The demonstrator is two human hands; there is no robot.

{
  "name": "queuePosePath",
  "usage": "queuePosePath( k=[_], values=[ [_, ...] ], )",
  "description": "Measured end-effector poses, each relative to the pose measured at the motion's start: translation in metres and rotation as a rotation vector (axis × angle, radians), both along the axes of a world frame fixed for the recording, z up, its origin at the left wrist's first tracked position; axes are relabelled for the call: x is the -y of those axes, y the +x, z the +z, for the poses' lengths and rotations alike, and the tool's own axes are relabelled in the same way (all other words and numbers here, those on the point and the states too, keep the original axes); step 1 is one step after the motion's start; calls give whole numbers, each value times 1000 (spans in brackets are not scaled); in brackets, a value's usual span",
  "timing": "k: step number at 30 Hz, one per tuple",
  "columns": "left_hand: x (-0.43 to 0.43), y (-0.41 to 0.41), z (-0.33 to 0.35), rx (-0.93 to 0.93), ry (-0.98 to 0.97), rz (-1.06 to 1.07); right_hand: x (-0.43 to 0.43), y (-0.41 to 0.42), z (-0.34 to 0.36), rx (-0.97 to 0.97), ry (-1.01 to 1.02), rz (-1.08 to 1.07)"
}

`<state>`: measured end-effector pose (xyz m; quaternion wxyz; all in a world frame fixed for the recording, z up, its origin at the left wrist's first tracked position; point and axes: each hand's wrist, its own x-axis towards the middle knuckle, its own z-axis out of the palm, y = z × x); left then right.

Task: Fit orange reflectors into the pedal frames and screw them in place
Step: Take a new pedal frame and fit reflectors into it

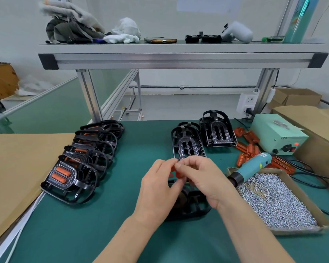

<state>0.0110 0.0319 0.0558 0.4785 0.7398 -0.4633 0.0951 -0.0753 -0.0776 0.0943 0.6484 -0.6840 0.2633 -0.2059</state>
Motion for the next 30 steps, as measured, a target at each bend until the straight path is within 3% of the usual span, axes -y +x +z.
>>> queuePosePath(
  k=[2, 7, 9, 16, 30],
  values=[
    [-3, 3, 1, -122, -29, -31, 1, -2, 1, 56, -10, -23],
    [-13, 14, 0, -643, -160, -172, 17, -10, -1, 118, -116, -236],
    [-15, 18, -1, -741, -193, -216, 20, -11, -2, 106, -133, -280],
    [-17, 23, -3, -860, -268, -306, 13, -9, -5, 14, -140, -206],
    [-22, 28, -6, -875, -255, -336, 4, -8, -2, 10, -115, -168]
  ],
)
